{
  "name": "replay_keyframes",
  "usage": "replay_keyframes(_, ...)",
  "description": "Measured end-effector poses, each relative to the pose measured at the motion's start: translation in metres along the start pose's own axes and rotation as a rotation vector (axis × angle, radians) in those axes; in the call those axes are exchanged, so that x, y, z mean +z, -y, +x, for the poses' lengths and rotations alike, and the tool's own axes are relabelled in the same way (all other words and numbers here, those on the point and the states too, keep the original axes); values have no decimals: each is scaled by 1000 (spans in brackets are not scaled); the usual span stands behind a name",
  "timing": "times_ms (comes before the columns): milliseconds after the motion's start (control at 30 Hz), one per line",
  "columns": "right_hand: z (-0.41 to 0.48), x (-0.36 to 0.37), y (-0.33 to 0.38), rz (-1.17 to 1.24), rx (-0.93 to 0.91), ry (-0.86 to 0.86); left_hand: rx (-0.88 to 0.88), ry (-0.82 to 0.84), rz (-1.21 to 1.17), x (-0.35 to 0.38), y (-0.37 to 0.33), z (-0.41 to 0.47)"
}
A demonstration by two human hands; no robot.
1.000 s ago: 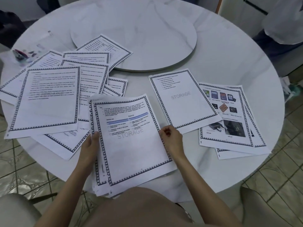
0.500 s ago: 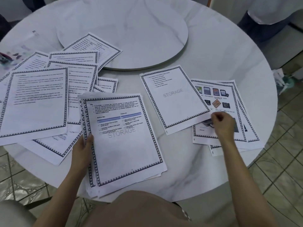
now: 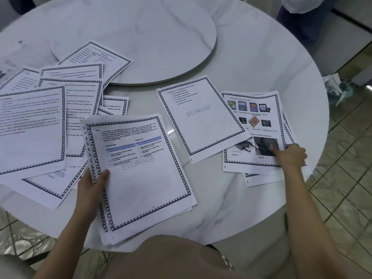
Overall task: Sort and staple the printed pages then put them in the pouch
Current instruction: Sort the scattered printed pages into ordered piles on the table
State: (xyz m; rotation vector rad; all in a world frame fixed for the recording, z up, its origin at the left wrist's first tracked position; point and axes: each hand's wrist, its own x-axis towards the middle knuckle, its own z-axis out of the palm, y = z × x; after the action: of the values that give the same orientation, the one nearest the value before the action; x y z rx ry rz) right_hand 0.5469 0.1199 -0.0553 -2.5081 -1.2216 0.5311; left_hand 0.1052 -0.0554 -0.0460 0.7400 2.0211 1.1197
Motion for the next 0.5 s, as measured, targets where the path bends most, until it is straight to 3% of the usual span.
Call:
replay_keyframes(200,-2,-18,1,170,-184,-191,17,-16,-38,4,-6,-5)
replay_keyframes(367,14,-60,-4,381,-155,-466,28,-39,-45,4,-7,-8)
replay_keyframes(500,24,-89,5,589,-100,-513,32,-37,-46,3,-8,-10)
